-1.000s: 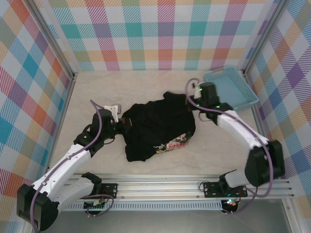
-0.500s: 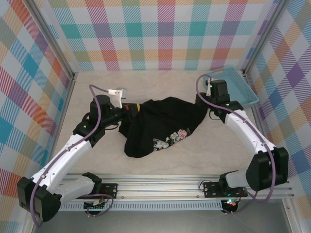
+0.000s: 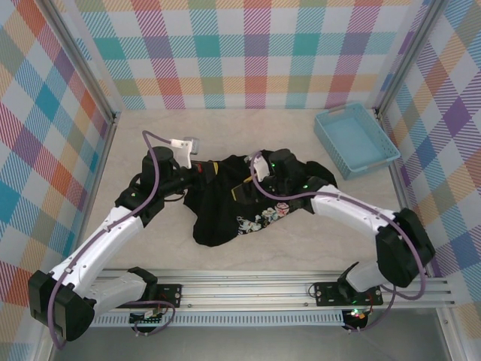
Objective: Fold the inside-out t-shirt
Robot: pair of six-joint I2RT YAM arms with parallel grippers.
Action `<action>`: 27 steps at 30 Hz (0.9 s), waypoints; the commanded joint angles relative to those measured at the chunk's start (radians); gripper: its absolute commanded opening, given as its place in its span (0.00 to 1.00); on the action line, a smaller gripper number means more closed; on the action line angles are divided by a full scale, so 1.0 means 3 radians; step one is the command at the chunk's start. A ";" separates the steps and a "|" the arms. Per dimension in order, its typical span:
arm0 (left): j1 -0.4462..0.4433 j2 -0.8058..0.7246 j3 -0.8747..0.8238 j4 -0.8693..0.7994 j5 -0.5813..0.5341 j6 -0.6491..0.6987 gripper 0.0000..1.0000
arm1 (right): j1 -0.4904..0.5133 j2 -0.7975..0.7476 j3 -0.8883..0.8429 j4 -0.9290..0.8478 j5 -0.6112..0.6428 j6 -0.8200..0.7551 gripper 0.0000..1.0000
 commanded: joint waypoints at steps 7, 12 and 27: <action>-0.0019 -0.0127 0.0124 -0.0097 -0.0232 0.0059 0.00 | 0.0041 0.0233 0.0121 0.0043 0.0267 0.0040 0.11; -0.0024 -0.0059 0.0147 -0.0260 -0.0568 0.0151 0.00 | -0.0050 -0.0218 -0.0040 -0.0521 0.0617 -0.0158 0.00; -0.0384 0.0642 0.0393 0.0038 0.0194 0.0138 0.00 | -0.0217 -0.0741 -0.0236 -0.1045 0.0770 -0.0282 0.42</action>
